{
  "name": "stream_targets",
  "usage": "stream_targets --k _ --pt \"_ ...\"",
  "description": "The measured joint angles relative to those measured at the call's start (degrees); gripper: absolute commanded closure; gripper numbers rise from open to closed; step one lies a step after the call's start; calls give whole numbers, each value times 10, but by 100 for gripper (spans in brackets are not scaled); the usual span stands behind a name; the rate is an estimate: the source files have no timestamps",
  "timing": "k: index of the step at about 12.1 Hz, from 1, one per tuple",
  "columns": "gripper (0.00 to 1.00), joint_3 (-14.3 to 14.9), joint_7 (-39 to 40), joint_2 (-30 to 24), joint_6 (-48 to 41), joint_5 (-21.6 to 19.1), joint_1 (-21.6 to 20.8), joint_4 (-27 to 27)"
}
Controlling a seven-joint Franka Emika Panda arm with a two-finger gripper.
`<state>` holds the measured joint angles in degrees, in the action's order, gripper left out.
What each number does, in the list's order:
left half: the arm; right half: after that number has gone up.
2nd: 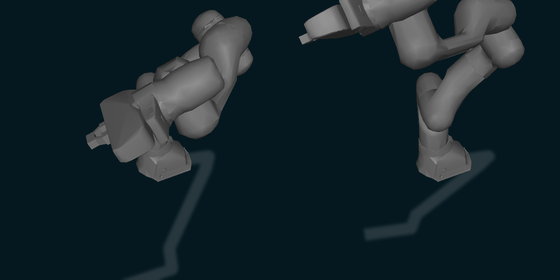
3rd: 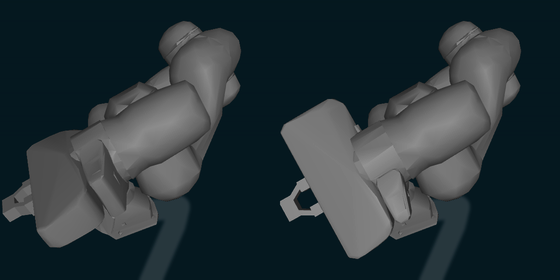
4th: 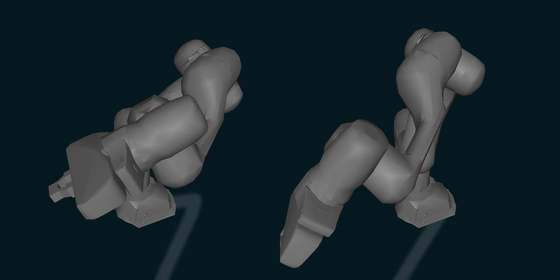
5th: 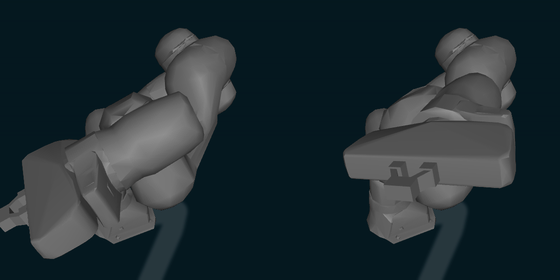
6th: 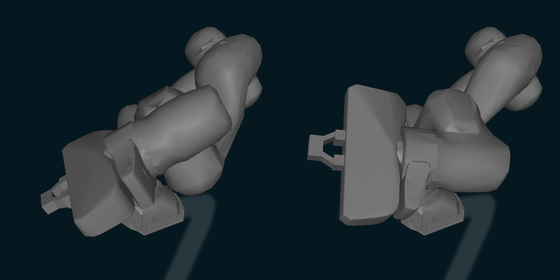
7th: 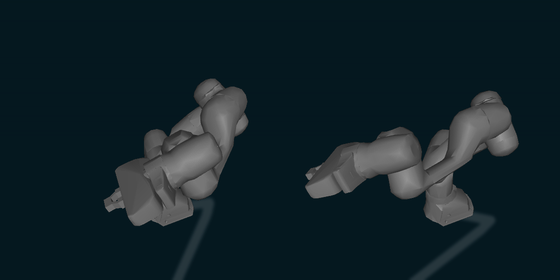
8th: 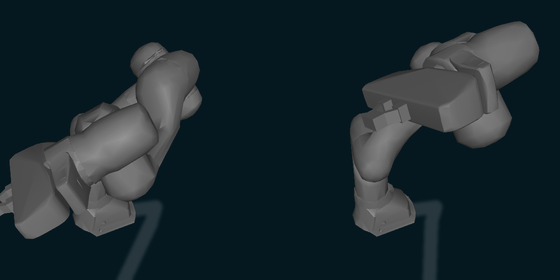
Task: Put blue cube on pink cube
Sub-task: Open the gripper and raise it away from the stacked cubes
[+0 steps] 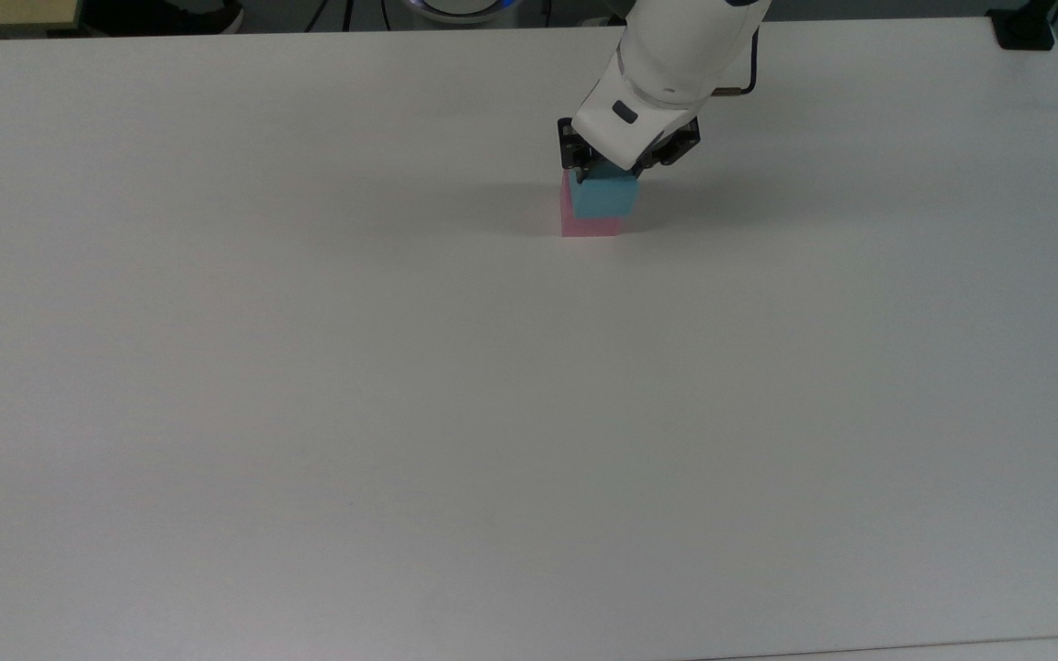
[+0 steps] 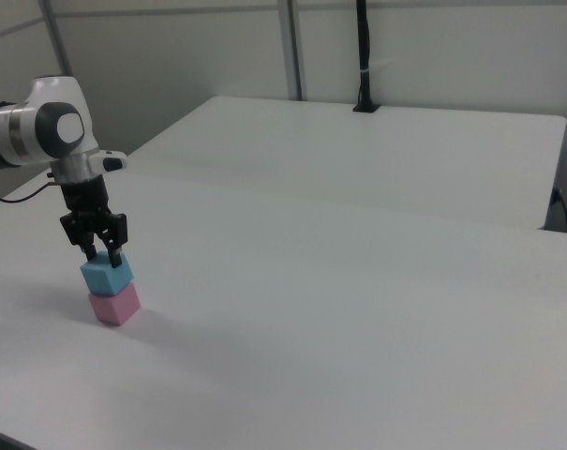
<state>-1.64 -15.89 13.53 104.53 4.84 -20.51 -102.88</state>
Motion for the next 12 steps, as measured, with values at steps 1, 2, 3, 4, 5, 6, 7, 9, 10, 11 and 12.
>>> stream_targets --k 1,2,3,4,5,6,7,9,10,11,12 --pt "14 0 0 0 0 0 0 -1" --pt "0 0 0 0 0 0 0 -1" --pt "0 1 -1 0 0 0 0 -3" --pt "0 2 -2 0 0 0 1 -8" --pt "0 4 -2 0 0 0 2 -15" --pt "0 6 -3 -1 0 0 5 -16" --pt "0 6 -3 -7 0 0 13 -12" --pt "0 7 10 -36 -29 0 40 10" --pt "0 7 36 -56 -63 0 57 29" --pt "0 7 65 -74 -95 0 78 48" --pt "0 7 110 -96 -117 -2 114 63"
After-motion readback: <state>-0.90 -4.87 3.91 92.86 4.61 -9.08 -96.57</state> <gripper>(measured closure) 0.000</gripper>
